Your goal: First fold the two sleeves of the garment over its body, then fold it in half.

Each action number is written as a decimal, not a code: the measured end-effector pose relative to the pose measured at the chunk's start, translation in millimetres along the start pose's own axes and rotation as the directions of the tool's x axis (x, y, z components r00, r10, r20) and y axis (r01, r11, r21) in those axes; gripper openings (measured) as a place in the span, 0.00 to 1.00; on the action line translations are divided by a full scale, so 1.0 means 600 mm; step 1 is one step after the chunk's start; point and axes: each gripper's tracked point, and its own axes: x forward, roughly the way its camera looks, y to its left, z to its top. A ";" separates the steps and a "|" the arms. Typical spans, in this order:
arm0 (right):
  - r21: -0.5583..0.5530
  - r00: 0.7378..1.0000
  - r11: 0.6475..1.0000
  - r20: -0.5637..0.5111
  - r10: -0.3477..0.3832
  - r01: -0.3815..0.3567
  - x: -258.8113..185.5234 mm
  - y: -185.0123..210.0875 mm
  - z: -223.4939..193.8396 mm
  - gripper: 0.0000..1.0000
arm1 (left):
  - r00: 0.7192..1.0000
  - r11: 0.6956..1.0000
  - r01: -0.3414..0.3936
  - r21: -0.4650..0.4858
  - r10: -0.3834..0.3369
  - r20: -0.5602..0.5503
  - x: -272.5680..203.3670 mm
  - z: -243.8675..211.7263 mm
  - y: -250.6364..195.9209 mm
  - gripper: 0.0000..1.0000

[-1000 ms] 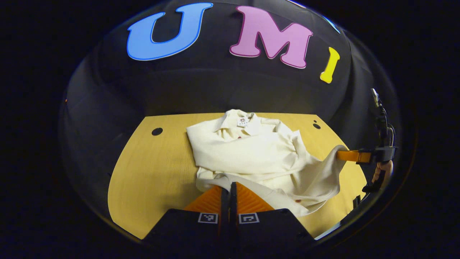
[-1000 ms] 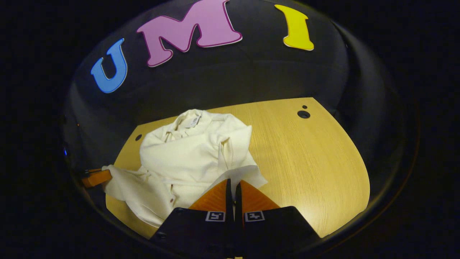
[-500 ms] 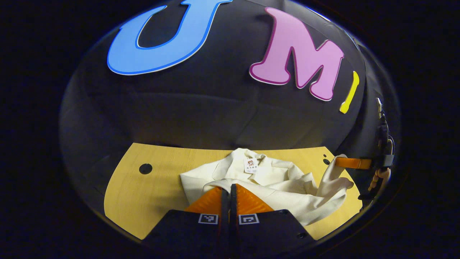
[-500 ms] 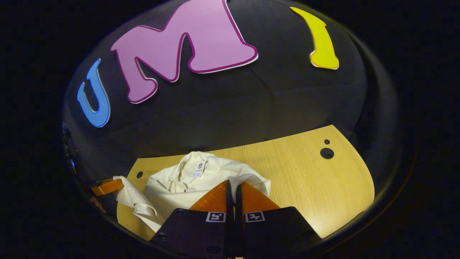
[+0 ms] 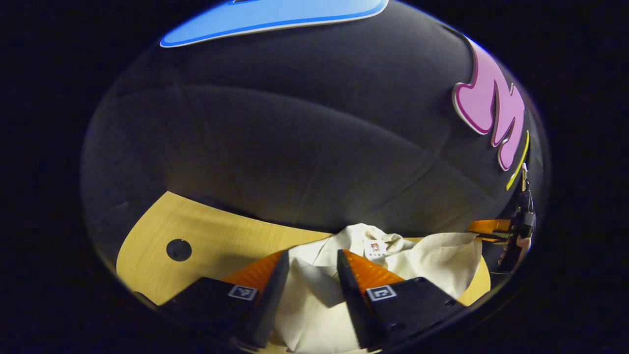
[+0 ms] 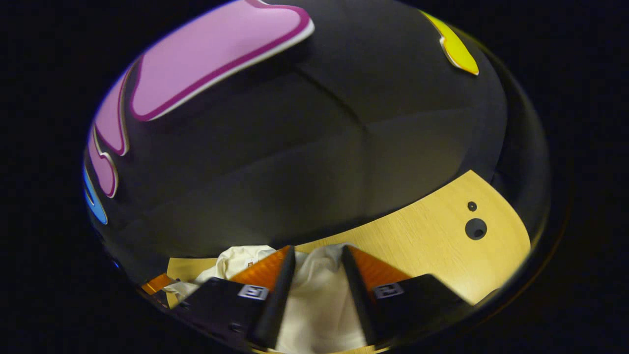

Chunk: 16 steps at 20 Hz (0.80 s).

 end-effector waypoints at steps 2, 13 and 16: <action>-0.079 1.000 0.997 0.003 -0.024 0.024 -0.008 -0.019 -0.006 0.99 | 1.000 1.000 -0.021 0.003 0.021 0.016 -0.017 -0.003 0.004 0.98; -0.267 0.968 0.960 0.249 -0.016 0.085 -0.222 0.012 -0.013 0.98 | 0.969 0.991 0.032 0.133 -0.063 0.238 -0.241 0.047 -0.115 0.96; -0.301 0.948 0.945 0.318 -0.023 0.124 -0.317 0.022 -0.023 0.98 | 0.956 0.982 0.043 0.184 -0.094 0.277 -0.328 0.059 -0.141 0.96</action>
